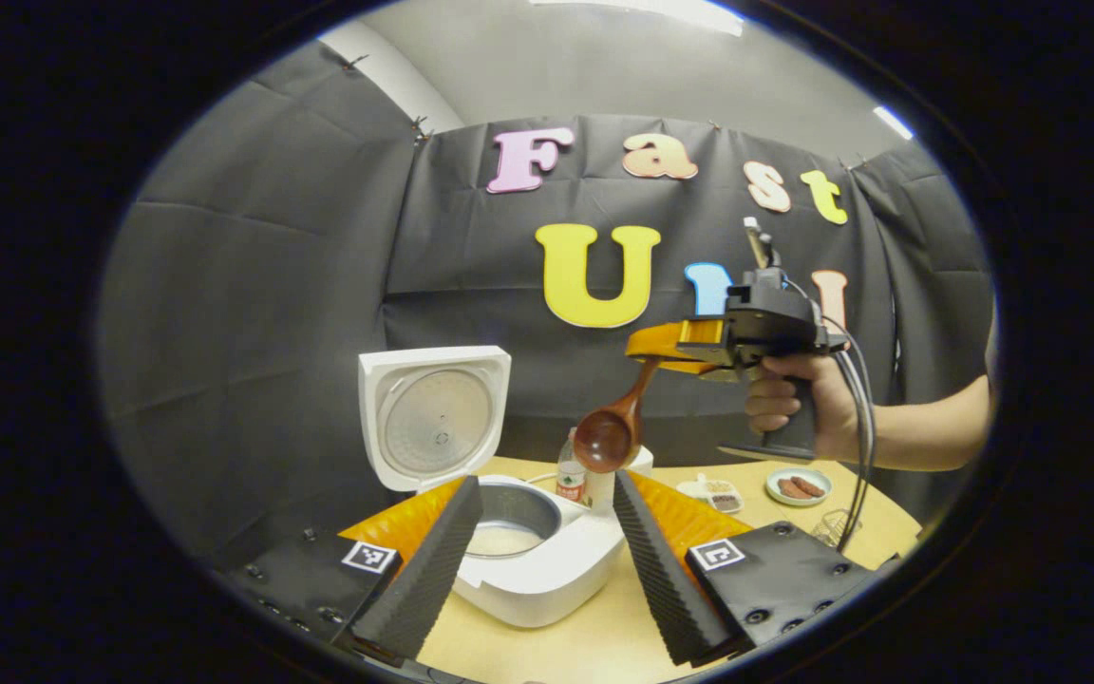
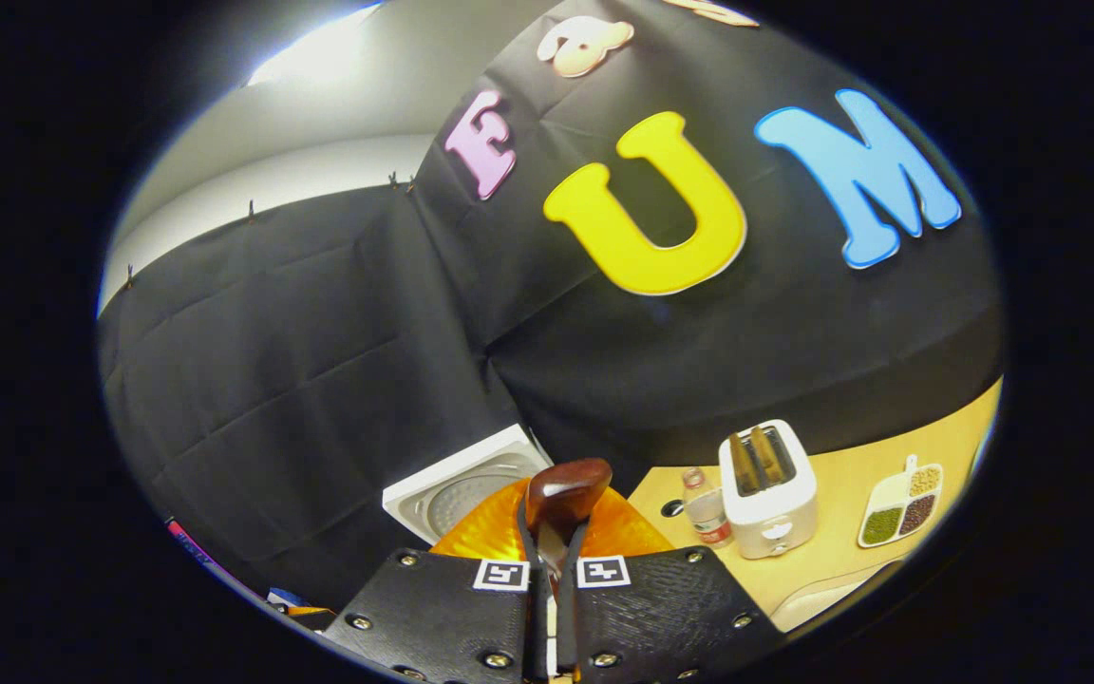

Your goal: Close the left gripper, press the button to open the rice cooker; take a wooden spoon from the chopstick holder with the right hand, scoop a spoonful of rice and pour it into the rice cooker, then put the wooden spoon back into the chopstick holder.

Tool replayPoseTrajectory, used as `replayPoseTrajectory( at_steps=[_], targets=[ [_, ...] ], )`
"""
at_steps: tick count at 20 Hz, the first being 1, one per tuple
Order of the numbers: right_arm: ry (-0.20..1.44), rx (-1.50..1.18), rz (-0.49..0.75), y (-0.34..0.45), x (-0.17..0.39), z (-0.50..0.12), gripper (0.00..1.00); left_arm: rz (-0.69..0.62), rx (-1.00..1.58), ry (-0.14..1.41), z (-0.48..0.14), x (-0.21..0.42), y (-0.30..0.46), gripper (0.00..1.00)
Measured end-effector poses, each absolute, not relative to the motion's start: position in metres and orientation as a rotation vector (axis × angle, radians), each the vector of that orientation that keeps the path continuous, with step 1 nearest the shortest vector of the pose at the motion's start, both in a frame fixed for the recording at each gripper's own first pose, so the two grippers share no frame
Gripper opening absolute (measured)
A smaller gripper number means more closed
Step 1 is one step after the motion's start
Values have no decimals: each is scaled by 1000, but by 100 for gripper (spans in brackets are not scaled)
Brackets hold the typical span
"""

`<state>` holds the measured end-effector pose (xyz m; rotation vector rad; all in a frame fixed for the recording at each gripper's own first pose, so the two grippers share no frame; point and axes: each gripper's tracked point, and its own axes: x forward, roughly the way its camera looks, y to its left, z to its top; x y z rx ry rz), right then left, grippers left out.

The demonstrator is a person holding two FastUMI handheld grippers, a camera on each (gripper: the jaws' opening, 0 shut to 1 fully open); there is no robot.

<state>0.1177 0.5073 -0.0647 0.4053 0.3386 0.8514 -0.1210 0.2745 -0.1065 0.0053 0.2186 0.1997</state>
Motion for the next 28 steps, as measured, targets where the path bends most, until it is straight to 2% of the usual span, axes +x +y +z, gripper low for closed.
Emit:
replayPoseTrajectory(
  at_steps=[3, 4, 7, 8, 10, 11, 12, 14, 15, 16, 17, 18, 20, 21, 22, 23, 25, 28],
  targets=[
    [325, 427, 782, 471, 114, -52, 4, 166, 14, 188, -100, -114, 252, 95],
    [313, 436, 764, 459, 112, -46, 4, 153, 7, 182, -100, -112, 245, 99],
    [303, 470, 706, 424, 109, -36, 4, 124, -7, 191, -106, -104, 235, 100],
    [293, 480, 684, 411, 110, -34, 4, 116, -11, 188, -104, -99, 232, 96],
    [288, 492, 637, 377, 112, -33, 4, 101, -18, 197, -108, -93, 226, 95],
    [280, 502, 613, 359, 113, -32, 4, 97, -13, 195, -107, -91, 223, 100],
    [275, 503, 587, 343, 115, -31, 4, 91, -12, 192, -105, -88, 221, 100],
    [265, 491, 531, 314, 118, -36, 4, 76, -11, 184, -103, -83, 212, 95],
    [264, 486, 501, 296, 120, -38, 4, 68, -11, 184, -104, -82, 209, 99],
    [263, 487, 475, 281, 119, -39, 4, 61, -13, 188, -105, -79, 205, 95],
    [255, 489, 450, 265, 118, -39, 4, 61, -14, 186, -105, -77, 203, 99],
    [247, 485, 422, 249, 118, -41, 4, 60, -19, 185, -105, -74, 201, 96],
    [250, 484, 367, 217, 118, -47, 4, 57, -30, 186, -105, -68, 194, 100],
    [249, 488, 350, 204, 117, -49, 4, 54, -32, 183, -104, -65, 190, 96],
    [252, 484, 329, 192, 117, -52, 4, 54, -32, 181, -103, -62, 186, 99],
    [261, 475, 306, 177, 115, -58, 4, 52, -31, 185, -105, -59, 183, 92],
    [268, 458, 275, 152, 112, -67, 4, 52, -26, 196, -107, -53, 174, 95],
    [305, 441, 235, 126, 111, -85, 4, 56, -15, 196, -107, -45, 162, 95]
  ],
)
